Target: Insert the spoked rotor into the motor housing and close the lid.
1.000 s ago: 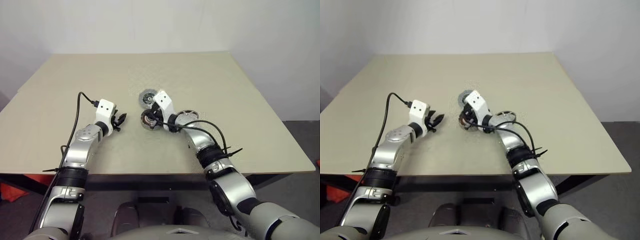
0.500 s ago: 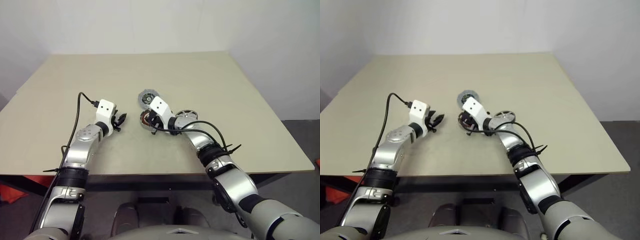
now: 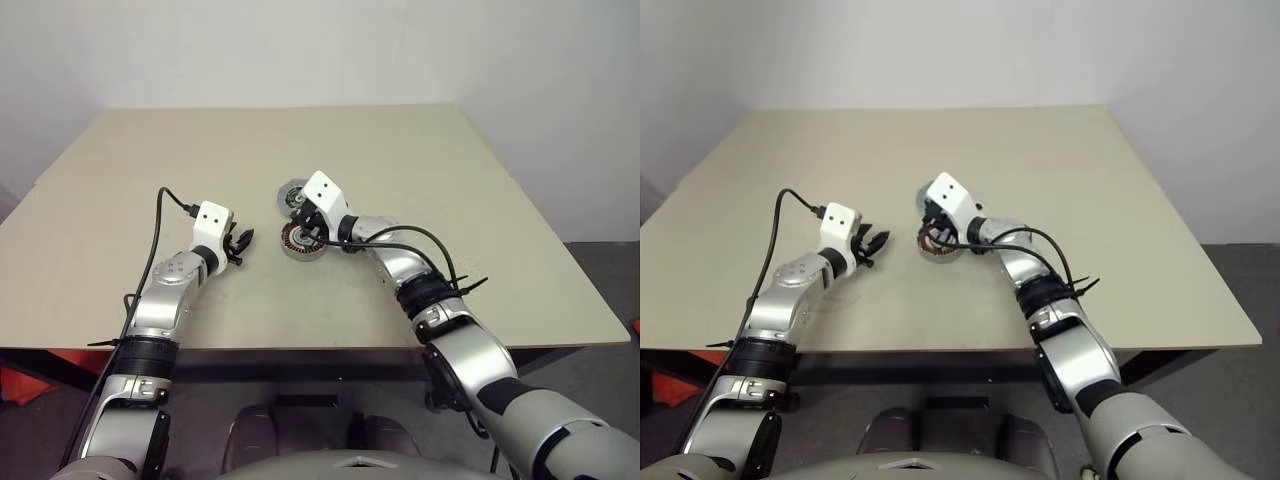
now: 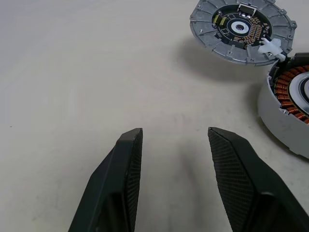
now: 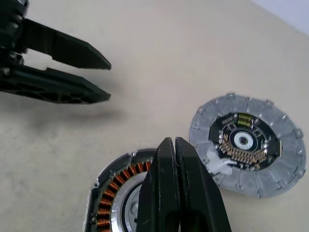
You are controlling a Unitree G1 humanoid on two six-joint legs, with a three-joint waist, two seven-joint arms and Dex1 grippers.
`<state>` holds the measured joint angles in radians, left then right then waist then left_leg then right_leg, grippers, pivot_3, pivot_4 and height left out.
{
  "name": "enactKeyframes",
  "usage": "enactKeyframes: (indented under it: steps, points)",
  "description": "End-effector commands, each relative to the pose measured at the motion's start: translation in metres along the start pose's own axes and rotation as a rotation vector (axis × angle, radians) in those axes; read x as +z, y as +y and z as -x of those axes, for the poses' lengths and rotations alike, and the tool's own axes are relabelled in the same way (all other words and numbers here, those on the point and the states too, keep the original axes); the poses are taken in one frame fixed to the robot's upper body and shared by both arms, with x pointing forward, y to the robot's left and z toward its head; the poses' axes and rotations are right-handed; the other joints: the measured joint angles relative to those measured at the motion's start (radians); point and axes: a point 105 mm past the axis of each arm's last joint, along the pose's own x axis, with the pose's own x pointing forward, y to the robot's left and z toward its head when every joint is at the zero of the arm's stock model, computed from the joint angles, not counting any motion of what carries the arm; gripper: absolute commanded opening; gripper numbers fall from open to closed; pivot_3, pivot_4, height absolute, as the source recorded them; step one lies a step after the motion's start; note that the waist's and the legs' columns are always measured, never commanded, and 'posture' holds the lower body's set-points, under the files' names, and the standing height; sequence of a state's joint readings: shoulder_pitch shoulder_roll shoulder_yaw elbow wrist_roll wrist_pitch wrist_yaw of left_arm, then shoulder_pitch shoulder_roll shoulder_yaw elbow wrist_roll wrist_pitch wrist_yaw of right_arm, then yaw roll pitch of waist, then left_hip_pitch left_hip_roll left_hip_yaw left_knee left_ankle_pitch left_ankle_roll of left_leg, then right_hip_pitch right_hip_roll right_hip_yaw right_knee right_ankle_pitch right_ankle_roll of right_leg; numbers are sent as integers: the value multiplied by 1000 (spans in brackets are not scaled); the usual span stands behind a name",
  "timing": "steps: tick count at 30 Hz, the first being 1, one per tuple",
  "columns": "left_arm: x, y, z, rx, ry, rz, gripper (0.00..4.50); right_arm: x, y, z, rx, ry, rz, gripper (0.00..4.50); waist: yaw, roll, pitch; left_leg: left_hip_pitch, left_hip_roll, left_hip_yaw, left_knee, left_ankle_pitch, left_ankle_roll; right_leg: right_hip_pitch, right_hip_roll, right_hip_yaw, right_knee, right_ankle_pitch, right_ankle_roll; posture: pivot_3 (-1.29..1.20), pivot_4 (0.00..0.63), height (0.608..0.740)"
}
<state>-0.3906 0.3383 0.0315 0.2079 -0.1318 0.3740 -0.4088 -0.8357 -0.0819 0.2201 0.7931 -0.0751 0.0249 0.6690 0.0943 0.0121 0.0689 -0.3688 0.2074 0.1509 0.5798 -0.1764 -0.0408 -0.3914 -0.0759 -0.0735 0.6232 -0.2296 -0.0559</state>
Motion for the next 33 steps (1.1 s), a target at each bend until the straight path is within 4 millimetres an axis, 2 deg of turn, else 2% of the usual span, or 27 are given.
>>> enactKeyframes:
  steps: [1, 4, 6, 9, 12, 16, 17, 21, 28, 31, 33]
  points:
    - [17, 3, 2, 9, -55, -33, 2273, -29, 4, 1, -12, 65, -56, 44, 1, 0, 0, 0, 0, 0, 0, 0, 0, 0, 0, 0, 0, 0, 0, 0, 0, 740]
    - [17, 4, 3, 12, -54, -32, 2273, -68, 15, 5, -13, 174, -123, 44, -1, 0, -1, 1, 0, 0, 0, 0, 0, 1, 0, 0, 0, 0, 0, 0, 0, 740]
    - [16, 4, 3, 13, -51, -33, 2273, -89, 16, 11, -28, 247, -71, 44, -2, 0, -1, 6, 0, 0, 0, -1, 1, 4, 0, 0, 0, 0, 0, 0, 0, 740]
    - [15, 4, 4, 13, -48, -31, 2273, -70, 13, 8, -10, 151, -106, 44, 1, 0, -2, 15, 0, 0, 0, -2, 3, 14, 0, 0, 0, -1, 1, 0, 0, 740]
    - [13, 4, 3, 13, -45, -31, 2273, -44, 0, 6, -21, 70, -63, 44, 0, 0, -2, 22, 0, -1, -1, -2, 3, 21, -1, 0, -2, -5, 8, 0, 0, 740]
    - [14, 3, 2, 9, -46, -30, 2273, -4, -27, 9, -87, -33, -15, 44, 1, 0, -1, 19, 0, -1, -1, -2, 3, 18, -1, 0, -2, -4, 7, 0, 0, 740]
    - [14, 3, 2, 9, -47, -30, 2273, 6, -34, 12, -104, -59, -9, 44, 1, 0, -1, 17, 0, -1, -1, -2, 3, 17, 0, 0, -2, -1, 2, 0, 0, 740]
    - [15, 3, 1, 10, -49, -29, 2273, 21, -51, 22, -156, -90, 4, 44, 0, 0, -1, 0, 0, 0, 0, 0, 1, 0, 0, 0, 0, 0, 0, 0, 0, 740]
    - [13, 4, 3, 16, -48, -26, 2273, 12, -98, 73, -282, 1, 60, 44, 5, 0, -1, -10, -1, 0, 1, -1, 2, -7, 0, 0, 0, 0, 0, 0, 0, 740]
    - [10, 4, 3, 19, -46, -20, 2273, 2, -132, 109, -406, 70, 43, 620, 5, 0, -1, -10, -1, 0, 2, -1, 2, -7, 0, 0, -1, 0, 0, 0, 0, 740]
    - [8, 4, 3, 19, -43, -13, 2273, -11, -154, 138, -505, 144, 25, 1303, 6, 0, -1, -10, -1, 0, 2, -1, 1, -7, 0, 0, 0, 0, 0, 0, 0, 740]
